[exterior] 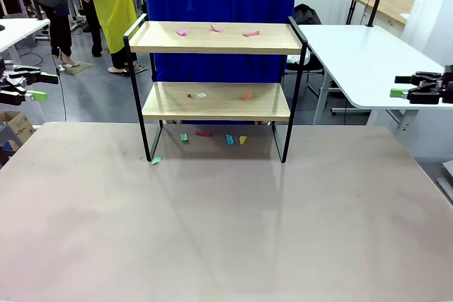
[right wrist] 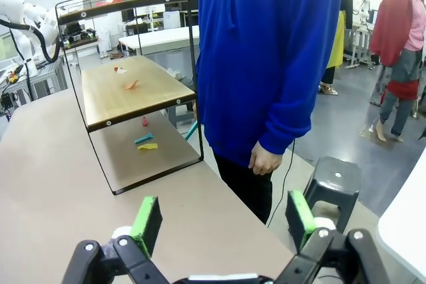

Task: Clean the shelf.
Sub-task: Pick up the Duster handed by the human.

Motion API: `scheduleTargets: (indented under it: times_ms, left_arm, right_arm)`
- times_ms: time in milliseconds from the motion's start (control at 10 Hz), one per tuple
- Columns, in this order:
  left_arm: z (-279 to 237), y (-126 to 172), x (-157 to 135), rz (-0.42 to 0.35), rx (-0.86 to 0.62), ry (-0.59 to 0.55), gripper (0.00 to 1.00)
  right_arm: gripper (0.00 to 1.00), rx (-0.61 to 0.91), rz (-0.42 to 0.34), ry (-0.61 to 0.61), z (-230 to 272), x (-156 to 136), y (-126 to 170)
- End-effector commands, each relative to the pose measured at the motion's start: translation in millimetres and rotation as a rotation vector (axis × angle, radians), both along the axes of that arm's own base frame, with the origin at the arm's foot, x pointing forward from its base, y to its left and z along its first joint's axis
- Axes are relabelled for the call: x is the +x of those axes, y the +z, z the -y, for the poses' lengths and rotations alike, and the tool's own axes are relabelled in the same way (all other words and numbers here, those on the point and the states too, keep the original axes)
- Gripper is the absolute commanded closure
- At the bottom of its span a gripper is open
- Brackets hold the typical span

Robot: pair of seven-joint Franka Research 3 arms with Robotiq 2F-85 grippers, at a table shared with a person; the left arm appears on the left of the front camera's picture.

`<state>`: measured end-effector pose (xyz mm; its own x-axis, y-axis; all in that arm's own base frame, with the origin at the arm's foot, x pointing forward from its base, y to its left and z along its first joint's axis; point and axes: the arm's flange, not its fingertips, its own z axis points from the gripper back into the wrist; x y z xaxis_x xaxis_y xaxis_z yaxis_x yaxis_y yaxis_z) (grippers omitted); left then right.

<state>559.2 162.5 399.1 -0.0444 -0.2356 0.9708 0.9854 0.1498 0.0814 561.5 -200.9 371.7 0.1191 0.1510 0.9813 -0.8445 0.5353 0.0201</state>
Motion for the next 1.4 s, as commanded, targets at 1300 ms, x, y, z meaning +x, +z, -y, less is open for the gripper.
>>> scheduleTargets:
  times_ms: [1300]
  left_arm:
    - [-5.2,-6.4,4.2,-0.007,0.002,0.005,0.00]
  right_arm:
    - [0.00,-0.007,-0.011,-0.008,2.1,3.1,-6.7]
